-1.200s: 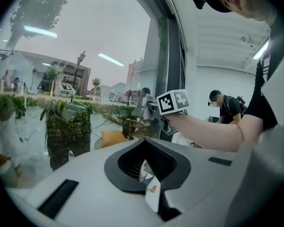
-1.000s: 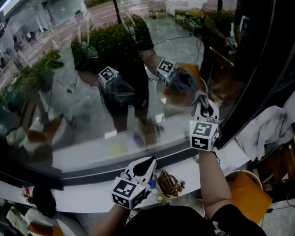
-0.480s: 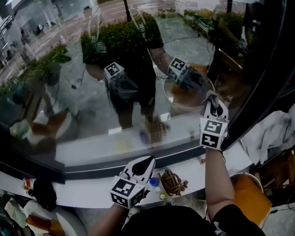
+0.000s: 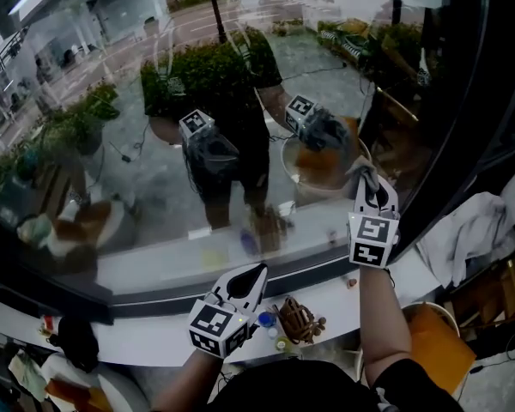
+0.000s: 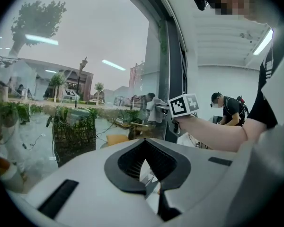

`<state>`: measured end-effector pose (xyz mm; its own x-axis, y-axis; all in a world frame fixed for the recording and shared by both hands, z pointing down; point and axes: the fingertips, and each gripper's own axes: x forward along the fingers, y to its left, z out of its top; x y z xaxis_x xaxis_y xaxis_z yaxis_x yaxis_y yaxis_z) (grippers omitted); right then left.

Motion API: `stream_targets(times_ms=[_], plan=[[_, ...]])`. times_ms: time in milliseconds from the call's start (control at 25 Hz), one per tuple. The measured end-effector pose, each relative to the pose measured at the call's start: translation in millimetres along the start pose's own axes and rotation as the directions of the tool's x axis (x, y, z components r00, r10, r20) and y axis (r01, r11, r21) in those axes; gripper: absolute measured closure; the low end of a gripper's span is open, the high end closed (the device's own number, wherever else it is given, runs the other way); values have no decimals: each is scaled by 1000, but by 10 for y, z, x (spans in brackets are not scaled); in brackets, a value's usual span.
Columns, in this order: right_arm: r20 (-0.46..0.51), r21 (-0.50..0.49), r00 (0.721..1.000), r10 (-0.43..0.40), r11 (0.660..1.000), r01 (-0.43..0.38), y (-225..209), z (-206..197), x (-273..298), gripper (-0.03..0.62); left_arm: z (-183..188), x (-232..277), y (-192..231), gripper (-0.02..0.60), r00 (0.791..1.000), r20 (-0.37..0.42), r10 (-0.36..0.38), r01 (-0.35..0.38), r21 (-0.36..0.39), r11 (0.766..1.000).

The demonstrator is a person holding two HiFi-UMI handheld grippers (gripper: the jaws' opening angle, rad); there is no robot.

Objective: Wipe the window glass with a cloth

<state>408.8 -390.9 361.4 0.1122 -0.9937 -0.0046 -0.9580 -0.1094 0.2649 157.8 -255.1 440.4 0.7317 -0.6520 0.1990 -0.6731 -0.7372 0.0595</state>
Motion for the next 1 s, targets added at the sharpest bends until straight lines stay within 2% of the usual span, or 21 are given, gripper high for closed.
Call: stream_targets(times_ms=[200,400,600,1000], plan=[[62,28,998,27,999,-29,-55,254,-106,553,205,95,19,574,999,35,-6,5,16,1000],[83,26,995,48,998,-50,-143,396,-49,553,511,189,119,574,996,88,6,-1,-57,998],[105,22,993,50,998,-53,-103,564,43,553,716,197,265,575,992,125,33,-26,-63,998],[136,45,990,42,998,-49,33,697,154,553,691,137,381,574,989,127,70,-61,-73,995]])
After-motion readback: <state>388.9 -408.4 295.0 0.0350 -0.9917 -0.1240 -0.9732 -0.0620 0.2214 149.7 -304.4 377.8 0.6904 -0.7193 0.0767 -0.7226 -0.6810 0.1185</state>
